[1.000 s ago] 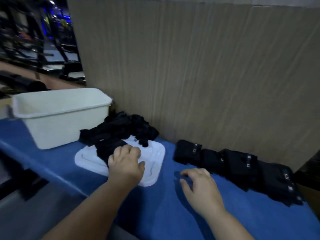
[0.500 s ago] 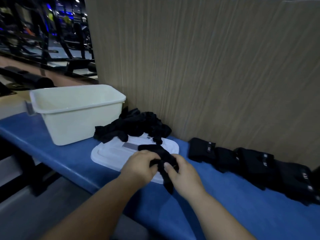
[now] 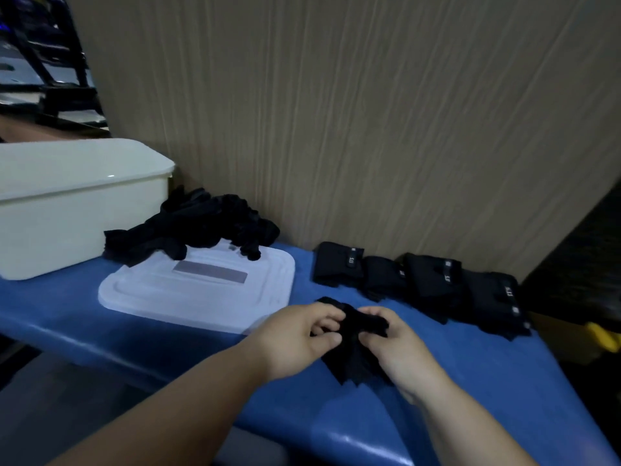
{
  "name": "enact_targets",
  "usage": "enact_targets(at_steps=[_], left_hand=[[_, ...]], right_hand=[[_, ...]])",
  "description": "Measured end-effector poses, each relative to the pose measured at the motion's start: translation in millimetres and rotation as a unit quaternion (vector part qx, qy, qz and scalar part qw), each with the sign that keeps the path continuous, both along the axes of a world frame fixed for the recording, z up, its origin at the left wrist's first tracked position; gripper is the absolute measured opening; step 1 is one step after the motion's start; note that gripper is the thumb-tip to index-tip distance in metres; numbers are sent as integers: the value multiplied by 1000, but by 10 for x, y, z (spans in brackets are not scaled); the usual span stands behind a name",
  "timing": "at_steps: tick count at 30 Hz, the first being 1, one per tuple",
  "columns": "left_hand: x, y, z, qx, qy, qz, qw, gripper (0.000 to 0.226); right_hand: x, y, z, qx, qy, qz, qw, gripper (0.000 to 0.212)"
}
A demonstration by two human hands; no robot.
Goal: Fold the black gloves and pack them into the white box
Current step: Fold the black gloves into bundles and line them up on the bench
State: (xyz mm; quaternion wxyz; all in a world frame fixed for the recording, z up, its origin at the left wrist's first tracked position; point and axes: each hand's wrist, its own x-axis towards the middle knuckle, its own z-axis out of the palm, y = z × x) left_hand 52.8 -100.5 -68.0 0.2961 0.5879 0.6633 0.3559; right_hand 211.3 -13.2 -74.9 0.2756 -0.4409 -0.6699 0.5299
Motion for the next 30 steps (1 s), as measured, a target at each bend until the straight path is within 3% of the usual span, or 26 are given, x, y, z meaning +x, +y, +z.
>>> enact_targets(at_steps=[5,11,17,21,24,28,30], left_hand=[[38,69,-45,57,129,70,988,25],[213,108,-104,42,145,-12,988,56],[414,154,-129,-17,186,-47,981,68],[490,228,-126,-40,214,4,976,40],[518,269,-112,-36,152,37,987,17],[575,277,-77,-38,16,72,997,16],[604,270,-73,-44,-32,78,995,13]], right_hand=[[378,78,11,-45,5,60,997,36],[677,183,129,-51,-39,178,982,37],[725,245,107,-81,50,102,990,32],[794,281,135,-97,40,72,992,30],[865,275,146,-87,-12,115,989,48],[919,284,131,-101,-34,139,985,61],[905,303,144,-84,-20,115,990,57]])
